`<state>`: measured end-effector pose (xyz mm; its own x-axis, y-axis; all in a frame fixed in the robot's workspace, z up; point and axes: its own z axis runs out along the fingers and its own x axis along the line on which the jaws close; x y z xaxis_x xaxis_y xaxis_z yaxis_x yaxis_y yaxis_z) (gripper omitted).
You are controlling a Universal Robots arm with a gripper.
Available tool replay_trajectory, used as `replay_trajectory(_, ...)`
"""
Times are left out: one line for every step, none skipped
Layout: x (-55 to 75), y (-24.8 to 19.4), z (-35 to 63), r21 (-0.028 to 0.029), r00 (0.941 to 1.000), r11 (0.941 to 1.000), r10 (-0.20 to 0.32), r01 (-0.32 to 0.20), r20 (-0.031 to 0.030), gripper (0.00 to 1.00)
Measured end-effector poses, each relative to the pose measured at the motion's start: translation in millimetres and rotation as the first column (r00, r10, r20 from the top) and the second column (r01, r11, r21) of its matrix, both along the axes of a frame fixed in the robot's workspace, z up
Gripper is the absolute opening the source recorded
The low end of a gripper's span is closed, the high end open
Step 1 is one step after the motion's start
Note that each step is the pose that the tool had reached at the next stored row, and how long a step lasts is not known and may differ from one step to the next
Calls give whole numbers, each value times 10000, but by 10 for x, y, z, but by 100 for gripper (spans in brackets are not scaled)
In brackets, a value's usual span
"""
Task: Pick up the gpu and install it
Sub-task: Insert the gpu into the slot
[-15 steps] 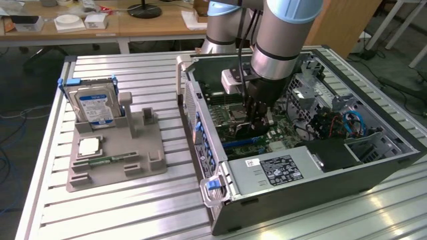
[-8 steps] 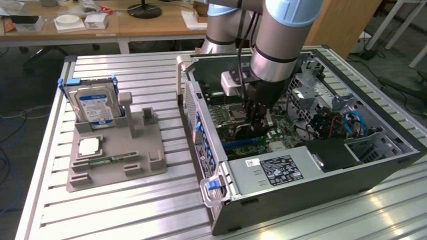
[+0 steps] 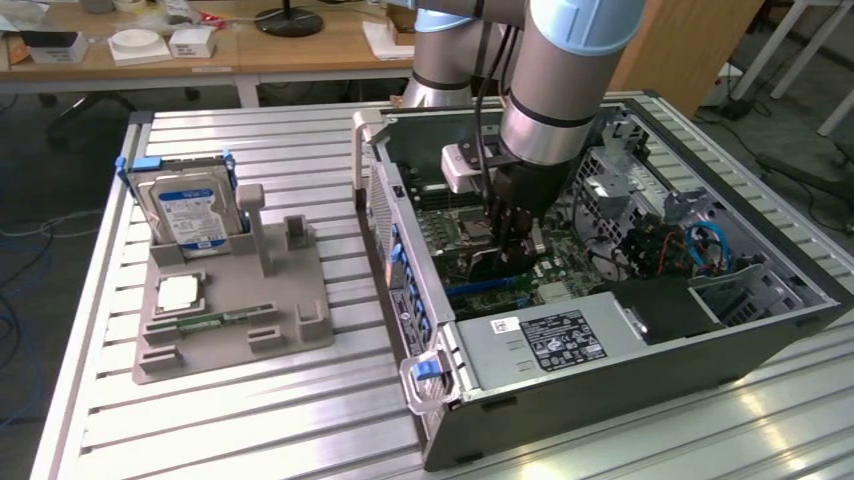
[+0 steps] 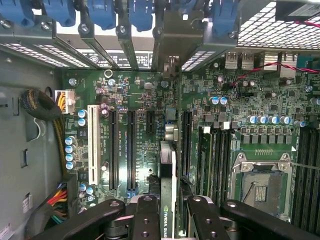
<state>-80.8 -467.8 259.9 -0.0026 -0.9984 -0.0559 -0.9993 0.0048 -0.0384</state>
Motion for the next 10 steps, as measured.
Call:
replay_trajectory(0, 0, -1, 1, 10000, 10000, -1, 1, 1, 25)
replay_trajectory(0, 0, 0, 2, 10000, 10000, -1, 1, 0, 25)
replay_trajectory(0, -1, 4, -1, 10000, 10000, -1, 1, -1, 25)
replay_trajectory(-1, -1, 17, -1, 10000, 10000, -1, 1, -1, 25)
replay_trajectory(0, -1, 32, 0, 10000, 10000, -1, 1, -1, 25)
replay_trajectory(0, -1, 45, -2, 10000, 10000, -1, 1, -1, 25)
replay_trajectory(0, -1, 46, 2, 10000, 10000, -1, 1, 0, 25)
replay_trajectory(0, -1, 46, 2, 10000, 10000, -1, 1, 0, 25)
replay_trajectory(0, -1, 46, 1, 10000, 10000, -1, 1, 0, 25)
replay_trajectory(0, -2, 45, 2, 10000, 10000, -1, 1, -3, 25)
